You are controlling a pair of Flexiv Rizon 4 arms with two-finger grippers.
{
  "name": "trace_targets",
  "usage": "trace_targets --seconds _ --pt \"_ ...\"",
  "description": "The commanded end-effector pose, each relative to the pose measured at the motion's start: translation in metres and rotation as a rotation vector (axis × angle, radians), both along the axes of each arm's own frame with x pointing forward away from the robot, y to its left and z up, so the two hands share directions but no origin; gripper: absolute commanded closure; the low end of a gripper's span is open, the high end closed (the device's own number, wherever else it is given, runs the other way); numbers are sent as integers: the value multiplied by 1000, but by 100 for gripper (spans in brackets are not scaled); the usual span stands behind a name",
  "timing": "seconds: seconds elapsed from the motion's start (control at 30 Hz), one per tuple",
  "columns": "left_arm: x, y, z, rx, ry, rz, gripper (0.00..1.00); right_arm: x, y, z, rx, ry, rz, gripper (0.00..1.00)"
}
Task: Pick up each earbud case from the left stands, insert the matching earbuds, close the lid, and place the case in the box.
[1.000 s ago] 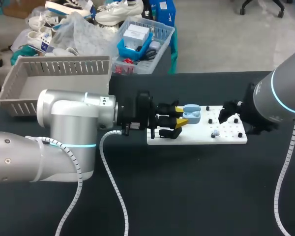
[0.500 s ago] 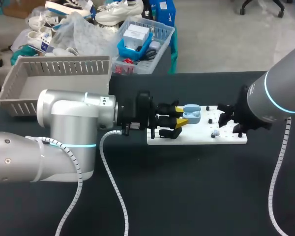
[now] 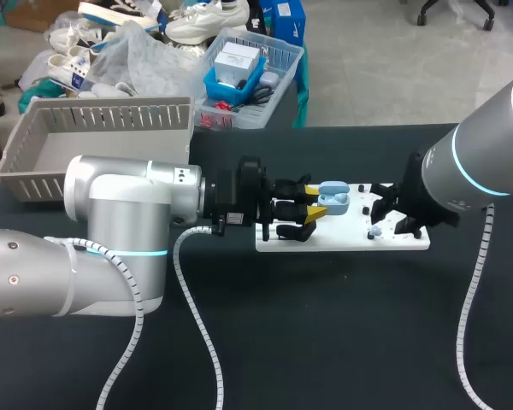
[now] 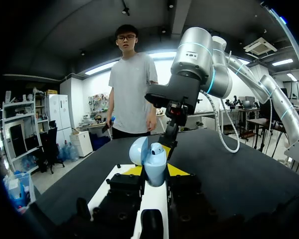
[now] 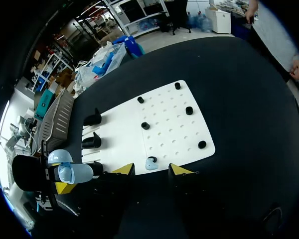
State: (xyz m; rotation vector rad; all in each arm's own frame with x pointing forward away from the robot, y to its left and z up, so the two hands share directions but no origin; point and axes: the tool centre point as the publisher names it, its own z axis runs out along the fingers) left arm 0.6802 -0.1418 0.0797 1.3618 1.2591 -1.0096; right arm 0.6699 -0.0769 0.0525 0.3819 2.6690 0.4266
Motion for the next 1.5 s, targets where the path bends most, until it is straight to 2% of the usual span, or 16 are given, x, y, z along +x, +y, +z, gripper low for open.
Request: trace_targets --seconds 0.03,0.87,1.5 --pt "-1 0 0 -1 -2 4 100 6 3 -9 8 0 3 58" --pt "-1 0 0 -1 -2 4 100 10 5 -24 32 31 0 60" --pt "-1 0 0 -1 -2 4 100 15 8 -27 35 33 -3 66"
